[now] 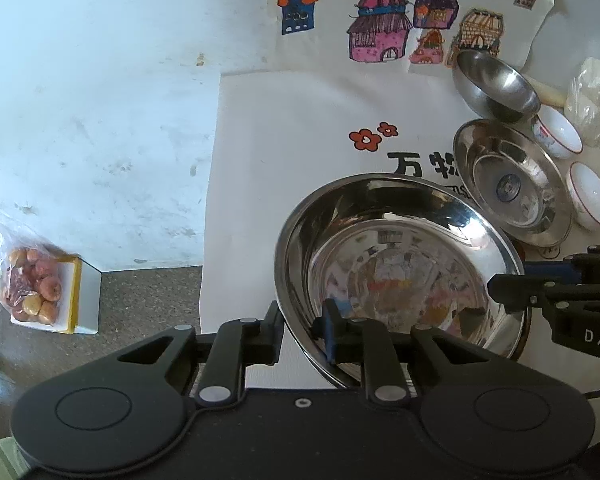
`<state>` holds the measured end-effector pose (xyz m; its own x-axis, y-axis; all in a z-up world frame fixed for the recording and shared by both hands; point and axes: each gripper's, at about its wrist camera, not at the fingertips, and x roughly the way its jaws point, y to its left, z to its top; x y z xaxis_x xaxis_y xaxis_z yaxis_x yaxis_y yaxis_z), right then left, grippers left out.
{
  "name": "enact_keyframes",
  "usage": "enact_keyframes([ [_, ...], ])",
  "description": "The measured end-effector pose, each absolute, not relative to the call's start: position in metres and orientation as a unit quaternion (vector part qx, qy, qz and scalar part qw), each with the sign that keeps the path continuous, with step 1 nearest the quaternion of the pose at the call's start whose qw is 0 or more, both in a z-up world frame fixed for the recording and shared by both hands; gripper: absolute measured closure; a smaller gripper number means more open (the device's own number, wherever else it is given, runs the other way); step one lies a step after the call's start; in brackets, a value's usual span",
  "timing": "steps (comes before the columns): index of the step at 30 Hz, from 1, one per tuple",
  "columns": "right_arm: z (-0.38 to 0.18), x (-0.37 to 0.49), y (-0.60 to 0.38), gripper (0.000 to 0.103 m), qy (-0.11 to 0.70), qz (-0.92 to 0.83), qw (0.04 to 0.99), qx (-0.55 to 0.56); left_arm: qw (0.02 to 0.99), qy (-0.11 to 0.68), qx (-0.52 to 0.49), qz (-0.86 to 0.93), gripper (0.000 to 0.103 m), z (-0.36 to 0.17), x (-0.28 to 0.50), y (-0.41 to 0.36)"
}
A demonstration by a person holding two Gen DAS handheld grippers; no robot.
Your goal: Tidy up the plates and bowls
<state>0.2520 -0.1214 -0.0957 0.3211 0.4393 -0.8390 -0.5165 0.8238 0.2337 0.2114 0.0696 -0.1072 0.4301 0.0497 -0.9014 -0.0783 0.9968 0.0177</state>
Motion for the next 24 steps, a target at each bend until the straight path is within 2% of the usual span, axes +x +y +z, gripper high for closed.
enact_keyframes([
  [20, -0.101, 0.252, -0.122, 0.076, 0.517, 0.293, 0.803, -0.041, 0.825, 0.564, 0.013, 0.037, 0.076, -0.125, 0.217, 0.06],
  [22, -0.102, 0.253, -0.124, 0.074, 0.517, 0.292, 0.803, -0.038, 0.826, 0.562, 0.012, 0.039, 0.073, -0.123, 0.217, 0.06],
  [24, -0.1, 0.252, -0.126, 0.073, 0.513, 0.293, 0.806, -0.033, 0.83, 0.557, 0.009, 0.039, 0.063, -0.118, 0.218, 0.06],
])
